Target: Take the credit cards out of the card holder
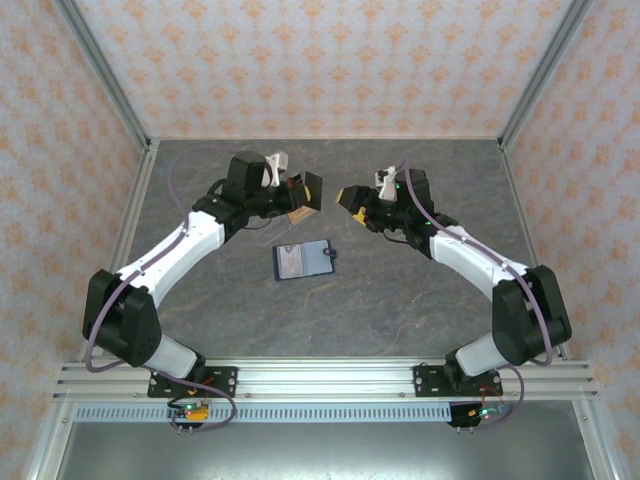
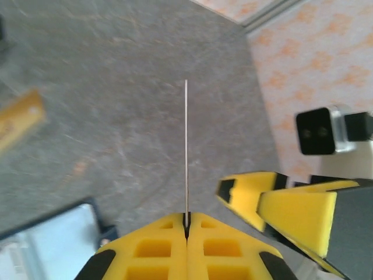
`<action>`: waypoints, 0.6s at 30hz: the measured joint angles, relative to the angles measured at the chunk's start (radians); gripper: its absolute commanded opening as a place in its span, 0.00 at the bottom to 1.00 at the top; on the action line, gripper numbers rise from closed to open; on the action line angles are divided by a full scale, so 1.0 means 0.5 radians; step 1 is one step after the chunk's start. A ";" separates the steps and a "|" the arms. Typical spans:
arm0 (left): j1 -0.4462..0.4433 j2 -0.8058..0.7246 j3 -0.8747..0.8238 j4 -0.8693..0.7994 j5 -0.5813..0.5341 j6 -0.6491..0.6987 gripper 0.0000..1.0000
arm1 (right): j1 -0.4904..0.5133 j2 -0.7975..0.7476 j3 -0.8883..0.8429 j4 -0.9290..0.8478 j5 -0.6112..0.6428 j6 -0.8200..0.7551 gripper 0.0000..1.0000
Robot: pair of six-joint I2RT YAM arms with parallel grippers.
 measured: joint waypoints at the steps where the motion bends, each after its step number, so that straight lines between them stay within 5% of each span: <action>1: 0.000 0.018 0.075 -0.105 -0.065 0.110 0.00 | 0.000 -0.010 0.001 -0.053 0.045 -0.053 0.81; 18: 0.009 0.756 0.983 -0.879 -0.649 1.373 0.00 | -0.001 -0.014 -0.001 -0.369 0.389 -0.425 0.96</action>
